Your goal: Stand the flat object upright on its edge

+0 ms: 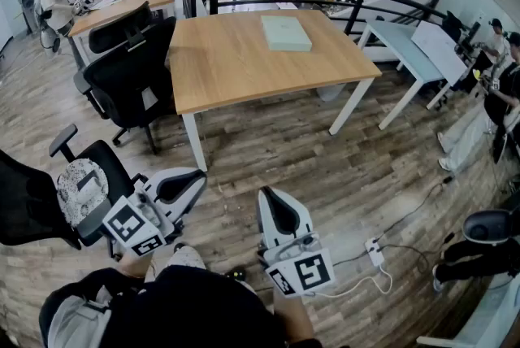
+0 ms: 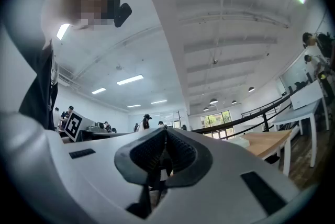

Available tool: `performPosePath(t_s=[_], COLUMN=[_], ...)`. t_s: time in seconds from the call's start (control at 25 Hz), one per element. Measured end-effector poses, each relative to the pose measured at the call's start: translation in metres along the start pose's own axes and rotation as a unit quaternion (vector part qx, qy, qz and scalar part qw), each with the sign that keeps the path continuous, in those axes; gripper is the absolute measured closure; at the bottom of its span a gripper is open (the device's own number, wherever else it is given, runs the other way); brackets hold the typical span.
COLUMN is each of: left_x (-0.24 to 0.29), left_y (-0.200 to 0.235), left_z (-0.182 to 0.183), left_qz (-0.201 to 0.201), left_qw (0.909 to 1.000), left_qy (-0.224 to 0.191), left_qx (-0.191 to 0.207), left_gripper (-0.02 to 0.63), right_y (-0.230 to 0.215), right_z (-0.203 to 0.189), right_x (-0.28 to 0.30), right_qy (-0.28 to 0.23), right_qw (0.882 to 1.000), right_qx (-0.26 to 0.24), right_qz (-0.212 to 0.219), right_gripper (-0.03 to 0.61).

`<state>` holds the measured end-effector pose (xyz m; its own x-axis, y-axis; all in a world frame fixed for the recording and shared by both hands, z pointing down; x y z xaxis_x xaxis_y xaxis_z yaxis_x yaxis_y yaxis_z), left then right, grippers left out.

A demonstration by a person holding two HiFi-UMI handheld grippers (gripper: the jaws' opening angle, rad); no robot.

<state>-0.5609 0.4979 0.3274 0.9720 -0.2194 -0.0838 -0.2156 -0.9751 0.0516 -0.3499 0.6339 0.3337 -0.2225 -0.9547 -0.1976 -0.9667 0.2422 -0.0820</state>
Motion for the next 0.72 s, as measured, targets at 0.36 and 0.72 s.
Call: performPosePath(t_s=[0.36, 0.72], left_x=[0.017, 0.022], left_y=[-0.009, -0.009], left_z=[-0.005, -0.009], left_qz=[-0.003, 0.011], left_qw=[1.0000, 0.9996], left_qy=[0.001, 0.026], left_qx=[0.003, -0.004], left_gripper=[0.578, 0.578], right_y=[-0.015, -0.027], right_z=[-0.005, -0.011], right_x=[-0.013, -0.017], right_qy=[0.003, 0.030], right_qw=[1.000, 0.999], right_qx=[0.005, 0.028], right_qz=[-0.011, 0.006], right_gripper=[0.552, 0.551])
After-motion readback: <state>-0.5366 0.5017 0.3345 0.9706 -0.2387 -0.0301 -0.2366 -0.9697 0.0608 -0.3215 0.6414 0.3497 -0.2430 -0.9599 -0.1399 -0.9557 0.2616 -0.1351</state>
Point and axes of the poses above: the fingertips, and each gripper's own axes: x forward along the fingers, y to its left, z out of its top, the point moved 10 cm from there along -x, backward along the fingers
